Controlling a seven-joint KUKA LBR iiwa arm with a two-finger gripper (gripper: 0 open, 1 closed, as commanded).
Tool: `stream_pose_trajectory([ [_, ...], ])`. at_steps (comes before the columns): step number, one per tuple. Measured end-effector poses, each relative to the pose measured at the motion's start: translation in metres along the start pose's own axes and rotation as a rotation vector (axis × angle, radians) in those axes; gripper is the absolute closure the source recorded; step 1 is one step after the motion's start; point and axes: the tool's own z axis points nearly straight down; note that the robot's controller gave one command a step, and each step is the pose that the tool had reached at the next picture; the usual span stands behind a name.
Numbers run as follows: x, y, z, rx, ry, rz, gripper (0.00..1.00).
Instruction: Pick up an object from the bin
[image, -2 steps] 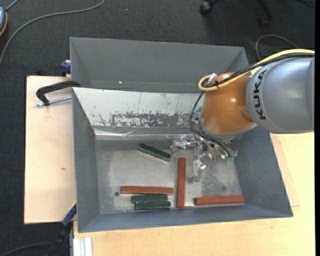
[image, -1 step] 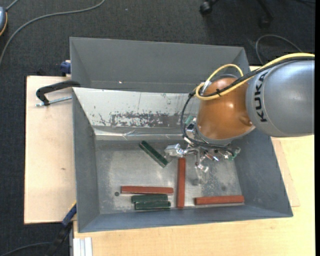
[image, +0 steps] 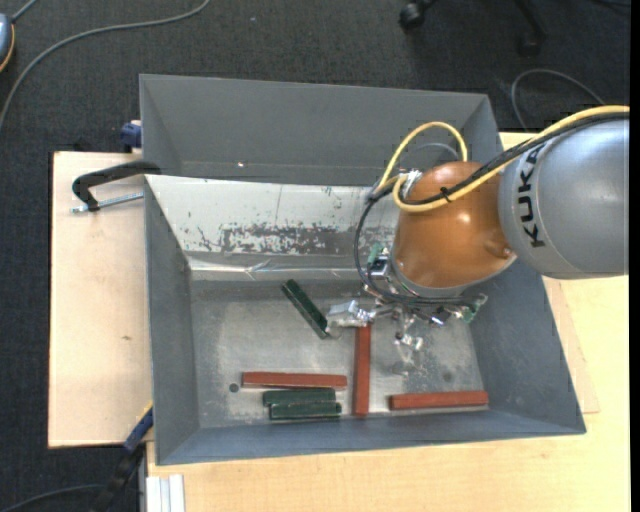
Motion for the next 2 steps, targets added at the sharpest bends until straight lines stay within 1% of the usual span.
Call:
stream_pose_trajectory([
  [1, 0.0034, -0.0214, 0.0151, 0.005, -0.004, -0.009, 0.00],
  [2, 0.0031, -0.0203, 0.0146, 0.003, -0.004, -0.009, 1.00],
])
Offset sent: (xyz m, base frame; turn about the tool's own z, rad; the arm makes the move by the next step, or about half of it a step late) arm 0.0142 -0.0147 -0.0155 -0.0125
